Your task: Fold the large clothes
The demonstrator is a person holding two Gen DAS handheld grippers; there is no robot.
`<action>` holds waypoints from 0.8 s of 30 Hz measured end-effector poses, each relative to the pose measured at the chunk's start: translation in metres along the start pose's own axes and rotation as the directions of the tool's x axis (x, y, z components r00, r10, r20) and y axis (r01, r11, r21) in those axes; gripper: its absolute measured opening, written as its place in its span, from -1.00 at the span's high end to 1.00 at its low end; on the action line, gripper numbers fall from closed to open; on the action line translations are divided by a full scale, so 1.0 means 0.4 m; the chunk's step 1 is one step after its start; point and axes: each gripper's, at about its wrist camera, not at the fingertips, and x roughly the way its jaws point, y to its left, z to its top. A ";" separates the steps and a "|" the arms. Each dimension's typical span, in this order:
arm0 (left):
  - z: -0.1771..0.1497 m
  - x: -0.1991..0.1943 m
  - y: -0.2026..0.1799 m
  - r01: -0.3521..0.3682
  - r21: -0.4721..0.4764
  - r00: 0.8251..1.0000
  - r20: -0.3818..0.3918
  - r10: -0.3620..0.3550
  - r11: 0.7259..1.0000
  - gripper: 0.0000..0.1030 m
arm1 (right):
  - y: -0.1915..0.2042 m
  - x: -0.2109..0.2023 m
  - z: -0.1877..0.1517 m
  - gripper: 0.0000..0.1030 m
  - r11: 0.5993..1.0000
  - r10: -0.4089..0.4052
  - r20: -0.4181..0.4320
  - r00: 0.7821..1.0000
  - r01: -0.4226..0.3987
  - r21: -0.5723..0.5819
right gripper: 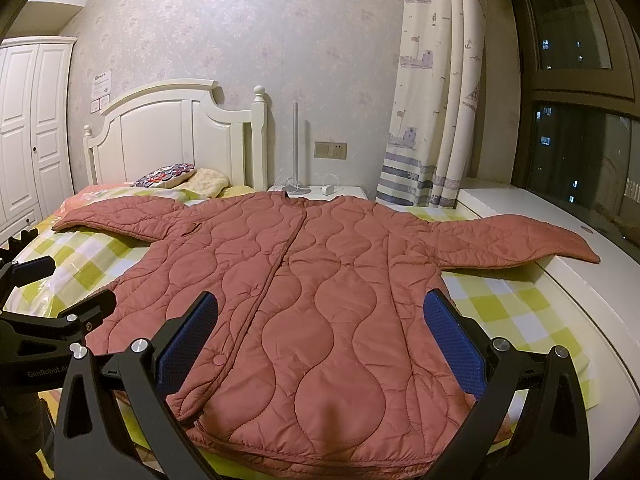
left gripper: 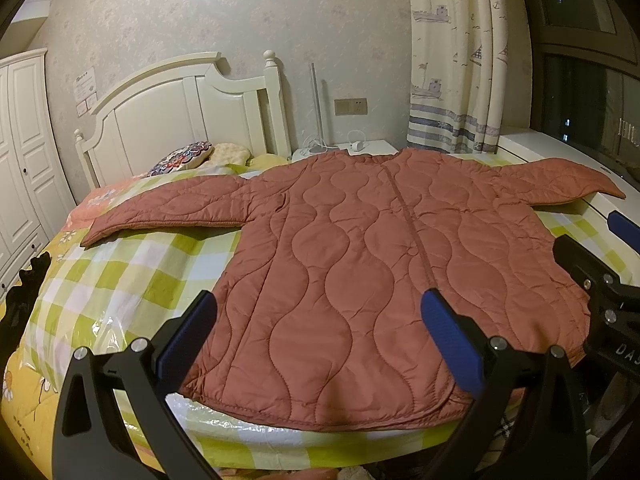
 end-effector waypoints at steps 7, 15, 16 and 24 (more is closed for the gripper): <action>-0.006 0.002 0.003 0.000 0.000 1.000 -0.003 0.000 1.000 -0.96 | -0.001 0.001 0.001 -0.91 1.000 0.001 -0.002 1.000 -0.001 0.001; -0.005 0.002 0.001 -0.001 0.002 1.000 -0.002 0.001 1.000 -0.96 | 0.003 0.001 -0.004 -0.91 1.000 0.001 -0.003 1.000 -0.001 0.004; -0.004 0.002 0.001 -0.001 0.001 1.000 -0.003 0.001 1.000 -0.96 | 0.002 0.001 -0.004 -0.91 1.000 0.001 -0.003 1.000 -0.001 0.004; -0.013 0.009 0.004 0.000 -0.001 1.000 -0.014 0.000 1.000 -0.96 | 0.005 0.002 -0.008 -0.91 1.000 0.002 -0.008 1.000 -0.002 0.011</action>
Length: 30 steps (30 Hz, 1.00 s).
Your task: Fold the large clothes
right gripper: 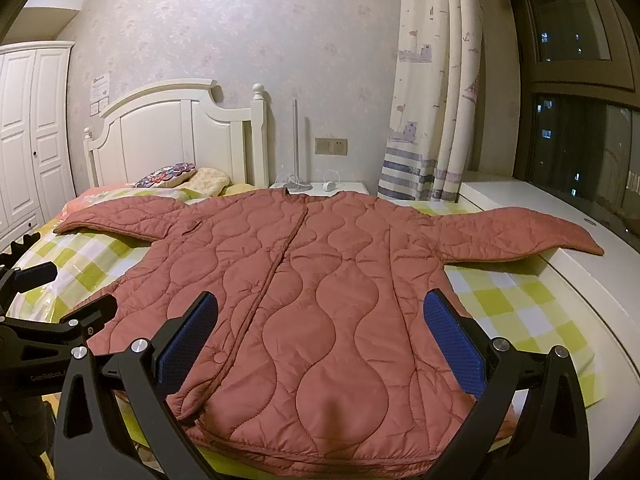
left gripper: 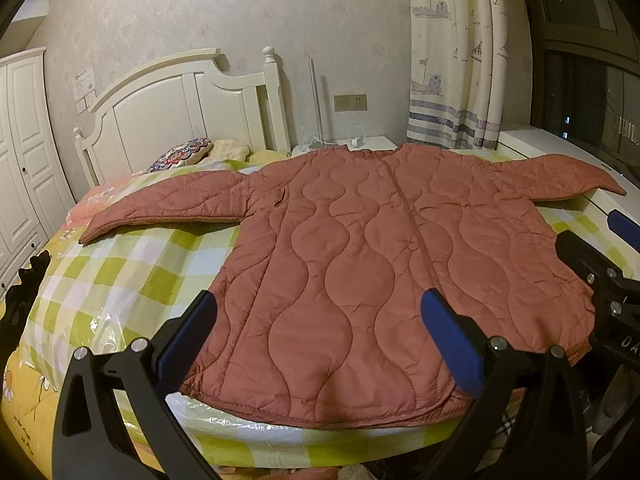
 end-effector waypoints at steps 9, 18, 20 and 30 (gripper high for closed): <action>-0.008 0.057 -0.001 -0.005 0.012 0.999 -0.051 0.006 1.000 -0.96 | -0.017 0.033 -0.036 -0.91 0.999 0.014 -0.046 0.999 -0.012 0.053; 0.148 0.348 0.014 0.086 0.225 0.985 -0.163 -0.050 0.971 -0.96 | -0.282 0.214 0.007 -0.91 0.950 -0.024 -0.244 0.969 0.098 0.297; 0.190 0.425 0.047 0.098 0.199 0.986 -0.151 -0.068 0.975 -0.96 | -0.375 0.261 0.011 -0.91 0.907 -0.051 -0.279 0.959 0.162 0.389; 0.187 0.752 0.205 0.097 0.020 0.944 -0.317 -0.086 0.995 -0.96 | -0.713 0.484 0.023 -0.91 0.689 -0.120 -0.357 0.926 0.337 0.641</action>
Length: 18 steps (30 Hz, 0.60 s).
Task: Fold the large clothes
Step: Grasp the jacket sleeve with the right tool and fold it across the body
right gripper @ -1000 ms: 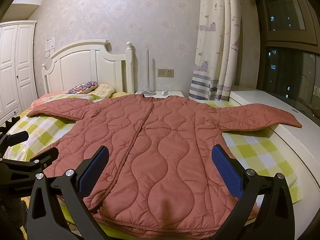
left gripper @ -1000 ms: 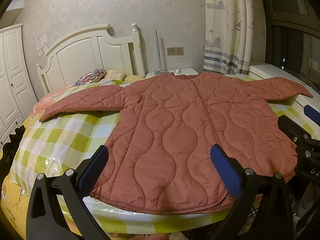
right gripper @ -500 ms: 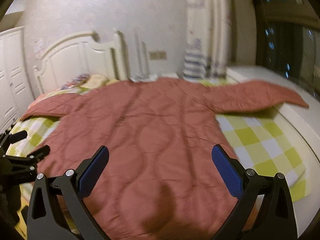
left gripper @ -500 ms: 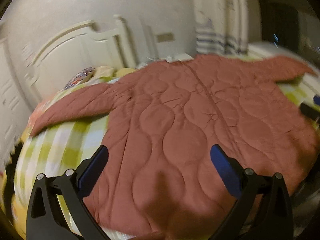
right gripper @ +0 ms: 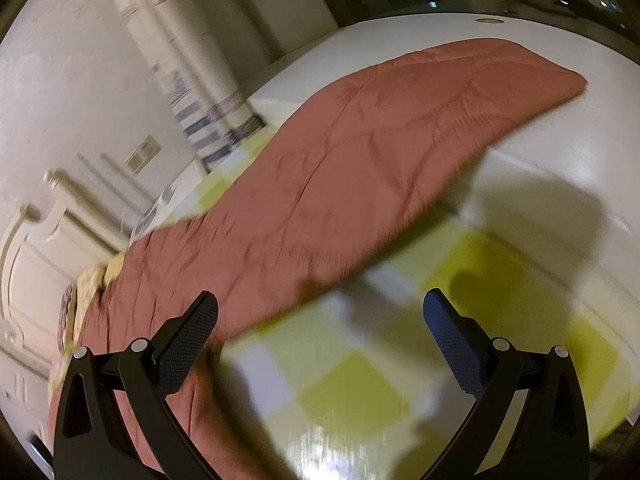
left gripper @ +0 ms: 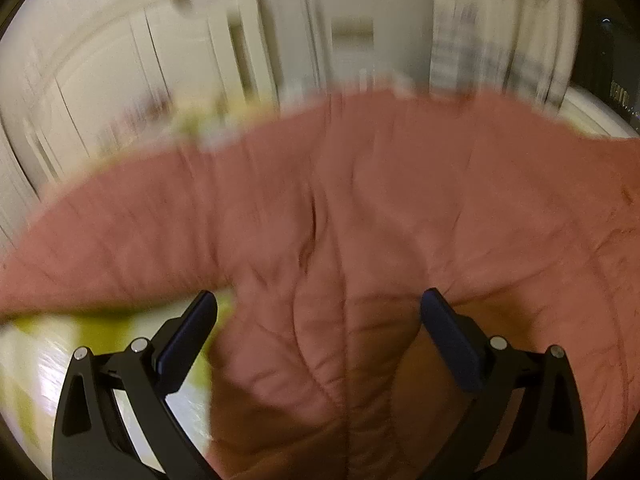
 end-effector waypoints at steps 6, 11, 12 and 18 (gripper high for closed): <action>-0.030 -0.007 0.083 0.012 -0.160 1.000 -0.023 -0.015 0.987 -0.96 | -0.064 0.086 0.052 -0.73 0.989 -0.023 0.001 1.000 0.023 0.149; -0.069 -0.033 0.105 -0.012 -0.193 1.000 -0.024 0.007 0.981 -0.96 | -0.055 0.078 0.082 0.24 0.994 -0.050 0.074 0.996 0.042 0.104; -0.084 -0.047 0.101 -0.020 -0.203 1.000 -0.026 0.015 0.979 -0.96 | -0.044 0.068 0.089 0.33 0.994 -0.077 0.103 0.992 0.069 0.080; -0.113 -0.079 0.082 -0.041 -0.223 0.999 -0.022 0.038 0.974 -0.96 | 0.216 -0.044 0.101 0.48 0.921 -0.177 0.362 0.915 0.283 -0.267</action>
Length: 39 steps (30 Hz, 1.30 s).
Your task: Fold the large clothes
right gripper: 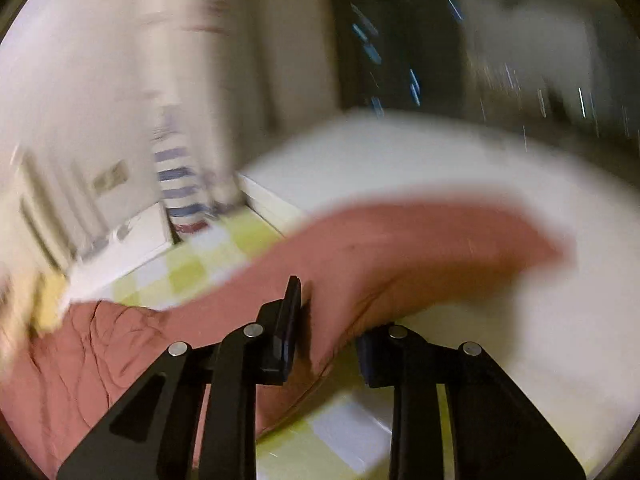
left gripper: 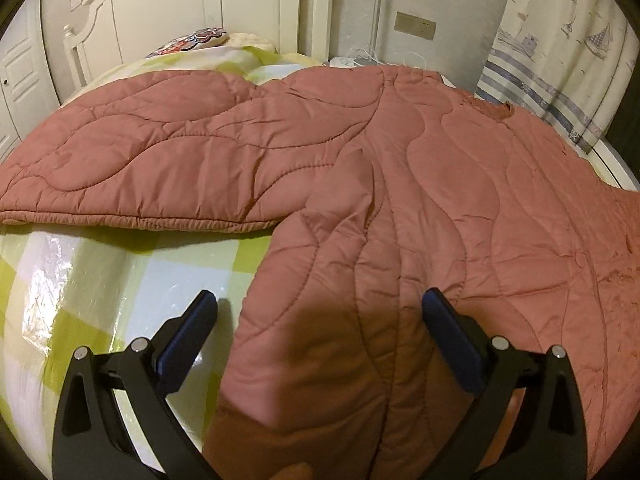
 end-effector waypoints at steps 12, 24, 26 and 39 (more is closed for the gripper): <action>0.002 -0.001 0.015 0.009 -0.006 1.000 -0.001 -0.009 1.000 -0.96 | 0.603 -0.228 -0.450 -0.42 0.378 0.217 -0.045 0.975 -0.127 -0.917; -0.001 -0.004 0.014 0.007 -0.005 1.000 -0.001 -0.007 1.000 -0.96 | 0.260 -0.062 -0.209 -0.55 0.841 0.169 -0.153 0.974 -0.224 -0.493; -0.001 -0.003 0.013 0.007 -0.005 1.000 -0.001 -0.007 1.000 -0.96 | 0.260 -0.017 -0.215 -0.54 0.848 0.085 -0.181 0.980 -0.167 -0.504; 0.000 -0.002 0.013 0.000 0.000 1.000 -0.002 0.000 1.000 -0.96 | 0.308 -0.111 -0.194 -0.58 0.865 0.273 -0.104 0.956 -0.291 -0.410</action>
